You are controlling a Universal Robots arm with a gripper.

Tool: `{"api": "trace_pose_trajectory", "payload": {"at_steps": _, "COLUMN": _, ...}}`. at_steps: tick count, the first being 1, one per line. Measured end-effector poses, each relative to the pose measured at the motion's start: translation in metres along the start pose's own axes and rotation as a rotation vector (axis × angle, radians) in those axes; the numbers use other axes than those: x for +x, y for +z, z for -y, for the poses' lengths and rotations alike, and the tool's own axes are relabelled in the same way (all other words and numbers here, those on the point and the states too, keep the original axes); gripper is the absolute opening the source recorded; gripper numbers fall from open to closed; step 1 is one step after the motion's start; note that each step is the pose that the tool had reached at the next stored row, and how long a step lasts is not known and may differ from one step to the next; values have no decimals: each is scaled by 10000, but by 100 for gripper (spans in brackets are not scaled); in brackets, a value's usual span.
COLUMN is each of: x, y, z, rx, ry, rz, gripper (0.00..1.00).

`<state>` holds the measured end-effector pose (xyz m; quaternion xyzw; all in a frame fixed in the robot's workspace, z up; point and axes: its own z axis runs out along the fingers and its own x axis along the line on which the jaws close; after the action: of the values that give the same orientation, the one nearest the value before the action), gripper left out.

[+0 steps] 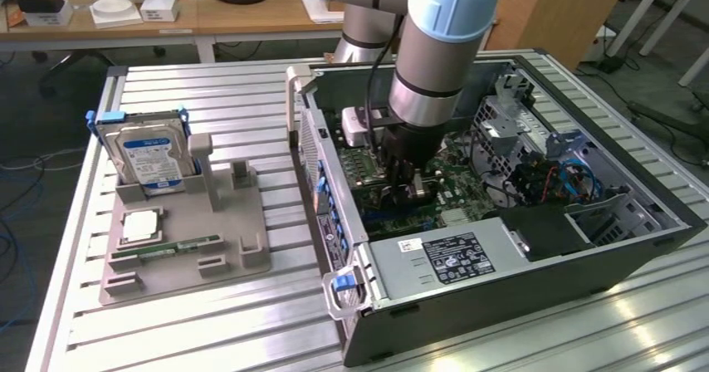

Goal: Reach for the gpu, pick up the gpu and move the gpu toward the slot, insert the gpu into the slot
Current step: 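Insert the gpu into the slot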

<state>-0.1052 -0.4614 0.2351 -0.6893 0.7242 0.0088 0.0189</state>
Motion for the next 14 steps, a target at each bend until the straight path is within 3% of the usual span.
{"api": "trace_pose_trajectory", "payload": {"at_steps": 14, "x": -2, "y": 23, "z": -14, "rx": 9, "ry": -31, "rz": -8, "gripper": 27}}
